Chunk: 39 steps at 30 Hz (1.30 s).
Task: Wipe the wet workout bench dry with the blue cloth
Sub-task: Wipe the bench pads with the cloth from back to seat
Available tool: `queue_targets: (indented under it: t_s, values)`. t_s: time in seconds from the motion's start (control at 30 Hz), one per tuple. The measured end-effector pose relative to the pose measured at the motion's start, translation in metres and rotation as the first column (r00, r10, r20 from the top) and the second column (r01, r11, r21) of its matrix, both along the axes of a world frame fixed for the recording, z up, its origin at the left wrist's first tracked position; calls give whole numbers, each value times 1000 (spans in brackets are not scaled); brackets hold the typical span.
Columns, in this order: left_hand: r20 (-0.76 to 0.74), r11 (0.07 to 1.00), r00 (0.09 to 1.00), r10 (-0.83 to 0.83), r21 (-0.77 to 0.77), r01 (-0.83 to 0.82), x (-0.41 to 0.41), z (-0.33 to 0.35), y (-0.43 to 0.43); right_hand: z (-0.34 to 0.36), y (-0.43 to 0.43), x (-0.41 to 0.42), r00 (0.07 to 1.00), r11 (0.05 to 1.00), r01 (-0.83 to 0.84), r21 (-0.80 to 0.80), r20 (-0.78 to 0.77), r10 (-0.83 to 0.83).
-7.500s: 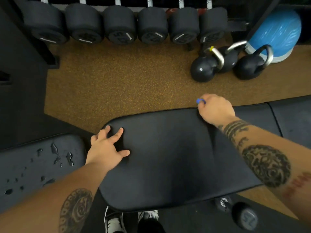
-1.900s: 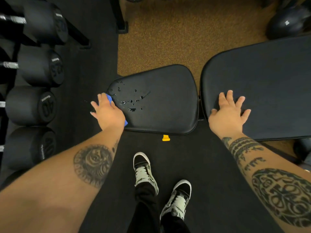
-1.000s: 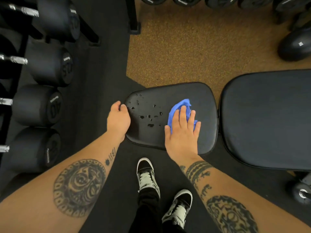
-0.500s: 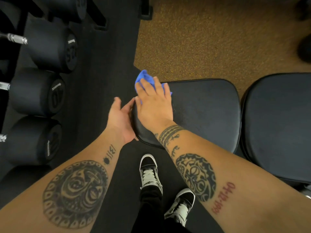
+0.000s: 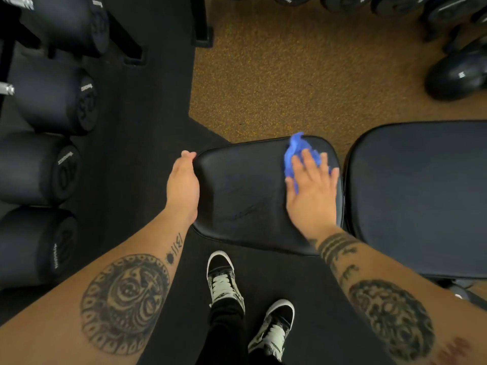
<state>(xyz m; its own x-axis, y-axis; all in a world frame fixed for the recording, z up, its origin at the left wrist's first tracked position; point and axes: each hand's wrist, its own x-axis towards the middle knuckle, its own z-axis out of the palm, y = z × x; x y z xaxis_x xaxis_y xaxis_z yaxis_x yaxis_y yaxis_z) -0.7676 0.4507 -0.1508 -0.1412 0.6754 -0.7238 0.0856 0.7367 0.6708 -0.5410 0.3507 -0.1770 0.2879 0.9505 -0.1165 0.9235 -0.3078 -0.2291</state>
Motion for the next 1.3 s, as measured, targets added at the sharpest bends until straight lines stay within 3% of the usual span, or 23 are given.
queue_targets:
  t_s: [0.1, 0.17, 0.2, 0.27, 0.33, 0.43, 0.5, 0.6, 0.67, 0.73, 0.8, 0.87, 0.97, 1.07, 1.17, 1.3]
  values:
    - [58, 998, 997, 54, -30, -52, -4, -1, -3, -2, 38, -3, 949, 950, 311, -9, -58, -311]
    - [83, 996, 993, 86, -14, -85, -4, -1, -3, -3, 56, -30, 944, 944, 329, 6, -31, -329]
    - [93, 996, 991, 93, -11, -92, -4, -2, -3, -2, 58, -47, 971, 970, 241, 30, 0, -241]
    - [112, 996, 990, 91, -14, -90, -4, -2, -2, -1, 40, -82, 994, 993, -101, 57, 45, 99]
    - [120, 993, 986, 115, -13, -114, -4, -2, 0, 2, 0, -104, 889, 887, -459, 49, 26, 458]
    - [144, 985, 974, 172, -38, -169, -2, 0, 3, -1, -54, -75, 763, 763, -646, 4, 41, 646]
    - [149, 974, 964, 220, -80, -210, -3, 2, 3, -6, -61, -28, 822, 823, -568, 15, 69, 566]
    - [208, 965, 950, 231, -174, -197, -7, 6, 3, -2, -30, 20, 989, 991, -123, 49, 83, 119]
    - [217, 952, 941, 260, -217, -214, -9, 5, 4, -1, 10, 22, 981, 981, 181, 71, 57, -185]
    - [211, 935, 923, 320, -227, -272, -11, 4, 5, 1, 59, 12, 943, 940, 328, 98, 34, -332]
    - [222, 929, 911, 347, -217, -301, -9, 9, 4, 8, 103, -9, 968, 974, 227, 8, 105, -227]
    - [233, 930, 908, 348, -209, -303, -8, 13, 5, 20, 132, -47, 989, 977, -23, -211, 137, 53]
    - [316, 903, 849, 424, -214, -372, -20, 8, 8, 28, 153, -111, 970, 911, -231, -341, -4, 244]
    - [421, 843, 730, 538, -258, -472, -41, -3, 12, 35, 148, -169, 875, 809, -460, -367, -31, 483]
    - [410, 869, 767, 494, -252, -425, -59, -13, 6, 32, 121, -198, 735, 671, -630, -391, -22, 678]
    - [324, 941, 887, 329, -191, -279, -64, -14, -1, 16, 102, -173, 814, 803, -581, -134, -88, 574]
